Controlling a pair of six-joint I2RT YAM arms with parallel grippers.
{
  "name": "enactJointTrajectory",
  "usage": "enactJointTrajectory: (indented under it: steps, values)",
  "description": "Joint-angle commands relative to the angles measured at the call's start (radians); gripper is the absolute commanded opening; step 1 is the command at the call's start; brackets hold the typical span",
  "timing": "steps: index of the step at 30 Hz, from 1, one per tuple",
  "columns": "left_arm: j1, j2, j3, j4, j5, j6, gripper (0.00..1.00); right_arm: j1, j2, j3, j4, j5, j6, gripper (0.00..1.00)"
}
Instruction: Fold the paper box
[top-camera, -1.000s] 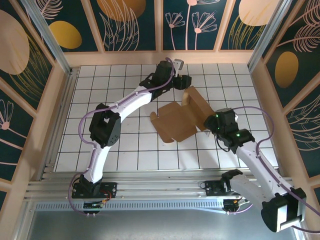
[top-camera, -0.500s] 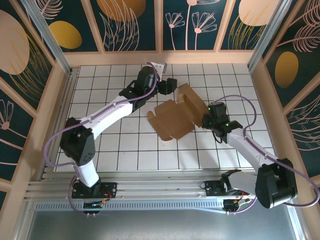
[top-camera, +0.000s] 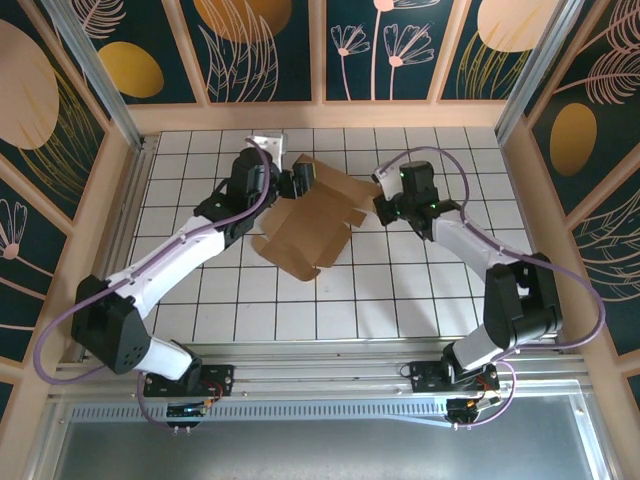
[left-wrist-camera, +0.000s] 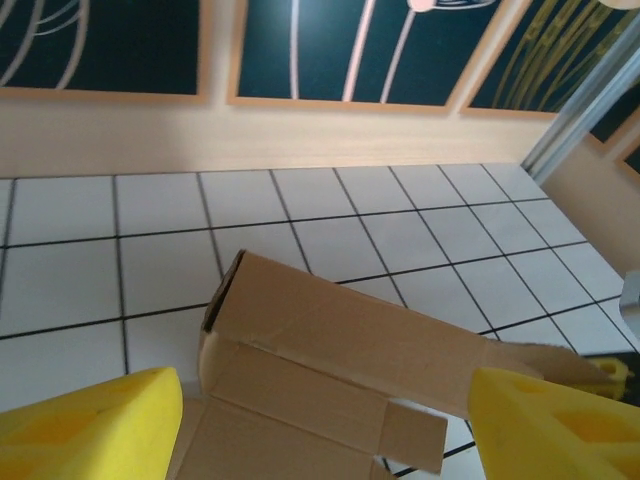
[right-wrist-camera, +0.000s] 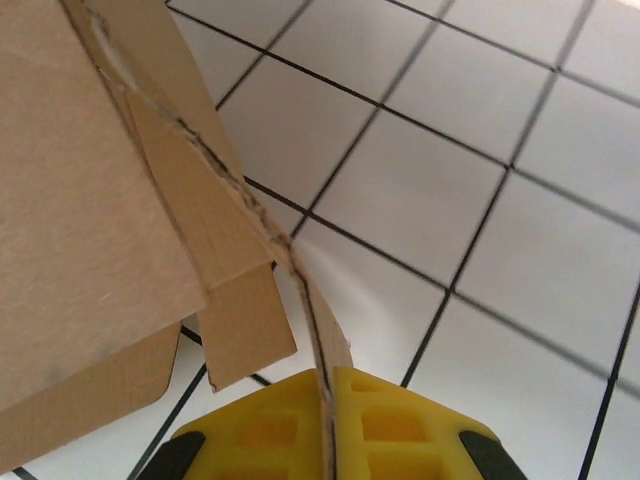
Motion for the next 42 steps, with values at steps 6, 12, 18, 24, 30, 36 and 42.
enactJointTrajectory:
  steps: [6, 12, 18, 24, 30, 36, 42]
  values:
    - [0.110, -0.053, -0.013, -0.076, 0.021, -0.082, 0.77, -0.020, 0.287, 0.438, -0.130, -0.197, -0.268, 0.00]
    - [0.169, 0.027, 0.002, -0.133, 0.052, -0.110, 0.78, 0.013, 0.428, 0.567, -0.142, -0.208, -0.227, 0.00]
    - [0.196, 0.069, -0.051, -0.072, 0.147, -0.164, 0.79, 0.041, 0.390, 0.366, 0.061, -0.139, -0.189, 0.02]
    - [0.205, 0.097, -0.026, -0.097, 0.097, -0.141, 0.80, 0.041, 0.343, 0.310, 0.127, -0.112, -0.141, 0.25]
    - [0.229, 0.106, 0.011, -0.135, 0.028, -0.109, 0.80, 0.032, 0.197, 0.255, 0.142, -0.110, -0.053, 0.46]
    - [0.282, 0.123, 0.040, -0.116, 0.088, -0.117, 0.79, 0.022, -0.022, 0.140, 0.221, -0.125, 0.363, 0.68]
    - [0.314, 0.210, 0.103, -0.139, 0.254, -0.103, 0.77, 0.065, 0.015, 0.216, 0.113, -0.185, 1.090, 0.93]
